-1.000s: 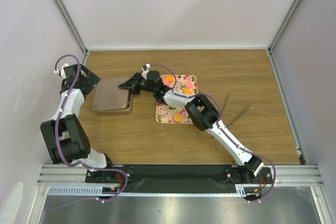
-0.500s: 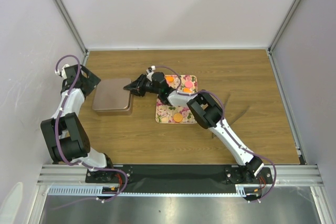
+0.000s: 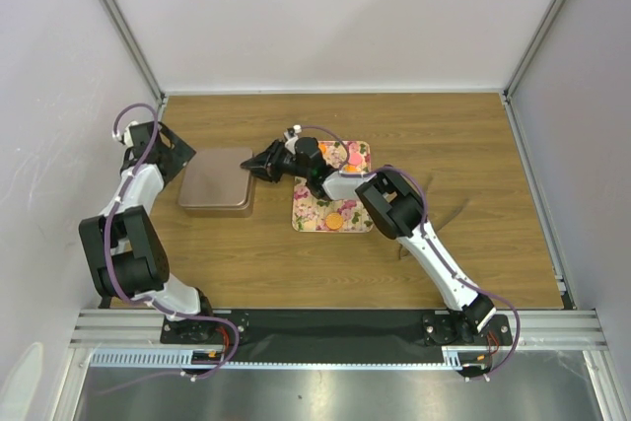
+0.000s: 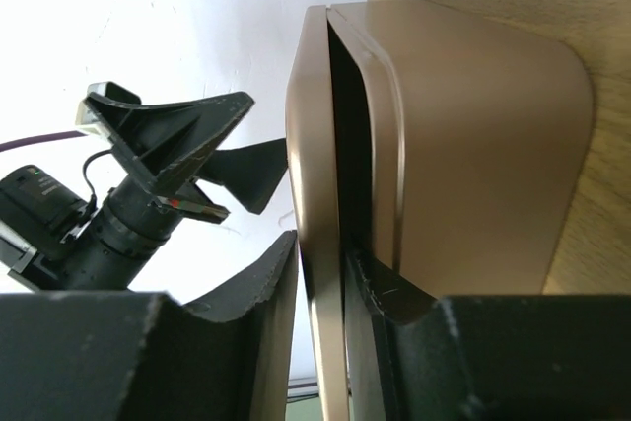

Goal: Pack the cookies

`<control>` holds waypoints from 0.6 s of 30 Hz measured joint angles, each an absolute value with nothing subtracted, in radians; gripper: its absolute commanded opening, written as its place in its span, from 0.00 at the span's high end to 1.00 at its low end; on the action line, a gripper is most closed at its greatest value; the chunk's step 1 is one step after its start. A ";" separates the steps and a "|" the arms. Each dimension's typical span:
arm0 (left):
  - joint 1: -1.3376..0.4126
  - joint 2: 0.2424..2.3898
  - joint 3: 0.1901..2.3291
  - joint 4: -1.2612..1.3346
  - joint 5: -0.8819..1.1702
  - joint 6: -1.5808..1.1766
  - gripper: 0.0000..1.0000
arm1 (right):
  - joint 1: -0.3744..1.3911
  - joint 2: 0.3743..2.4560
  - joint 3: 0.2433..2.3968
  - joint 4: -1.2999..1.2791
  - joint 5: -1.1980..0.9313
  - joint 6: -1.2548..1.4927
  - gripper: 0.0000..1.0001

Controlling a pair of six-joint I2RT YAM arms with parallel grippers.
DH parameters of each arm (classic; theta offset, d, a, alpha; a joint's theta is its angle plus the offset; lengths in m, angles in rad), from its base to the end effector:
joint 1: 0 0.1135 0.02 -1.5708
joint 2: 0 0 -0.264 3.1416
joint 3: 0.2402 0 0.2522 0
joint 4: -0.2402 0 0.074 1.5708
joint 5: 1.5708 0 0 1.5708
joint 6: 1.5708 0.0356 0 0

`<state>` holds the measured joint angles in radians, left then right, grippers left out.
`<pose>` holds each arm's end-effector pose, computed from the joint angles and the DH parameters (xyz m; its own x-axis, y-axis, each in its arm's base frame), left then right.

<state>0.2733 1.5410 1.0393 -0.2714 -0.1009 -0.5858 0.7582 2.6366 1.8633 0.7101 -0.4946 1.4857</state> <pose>0.3207 0.0936 0.2358 -0.3735 -0.6759 -0.6353 -0.6534 0.6778 -0.3371 0.4047 0.4065 0.1064 -0.9496 0.3085 -0.0550 -0.0350 0.0699 0.9969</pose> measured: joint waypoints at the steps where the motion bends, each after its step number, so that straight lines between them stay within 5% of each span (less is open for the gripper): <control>1: 0.271 1.545 1.039 -0.272 -0.101 -0.586 0.00 | 0.756 2.635 1.858 0.714 -0.496 1.488 0.69; 18: 0.253 1.581 1.040 -0.272 -0.101 -0.586 0.00 | 0.718 2.544 1.697 0.739 -0.511 1.489 0.68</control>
<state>0.2531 1.5814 1.0397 -0.2718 -0.1013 -0.5858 0.7181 2.5439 1.6974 0.7391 -0.5106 1.4887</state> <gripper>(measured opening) 0.996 0.315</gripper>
